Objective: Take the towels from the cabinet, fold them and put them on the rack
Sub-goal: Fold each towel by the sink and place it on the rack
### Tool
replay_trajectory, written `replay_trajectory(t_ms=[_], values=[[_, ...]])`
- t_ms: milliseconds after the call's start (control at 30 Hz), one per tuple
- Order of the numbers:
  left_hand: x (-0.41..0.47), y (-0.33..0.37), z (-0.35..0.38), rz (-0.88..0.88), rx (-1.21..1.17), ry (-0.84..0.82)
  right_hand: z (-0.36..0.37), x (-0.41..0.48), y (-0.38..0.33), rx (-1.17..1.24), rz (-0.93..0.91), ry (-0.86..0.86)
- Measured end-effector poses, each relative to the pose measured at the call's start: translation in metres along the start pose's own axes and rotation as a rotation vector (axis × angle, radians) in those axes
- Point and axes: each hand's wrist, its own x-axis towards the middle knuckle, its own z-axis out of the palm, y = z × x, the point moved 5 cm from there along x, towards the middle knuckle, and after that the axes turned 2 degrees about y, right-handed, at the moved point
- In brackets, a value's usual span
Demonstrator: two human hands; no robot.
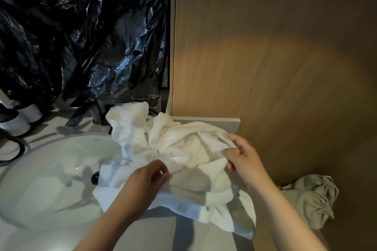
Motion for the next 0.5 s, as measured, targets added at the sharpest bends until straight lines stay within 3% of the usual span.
replay_trajectory(t_ms=[233, 400, 500], values=[[0.033, 0.056, -0.045, 0.083, -0.306, 0.085, -0.035, -0.014, -0.077, 0.225, -0.273, 0.133], [0.064, 0.079, -0.075, 0.150, -0.308, 0.247, -0.052, -0.021, -0.120, 0.093, -0.576, 0.202], [0.072, 0.080, -0.081, 0.184, -0.273, 0.306, -0.054, -0.019, -0.129, -0.029, -0.624, 0.200]])
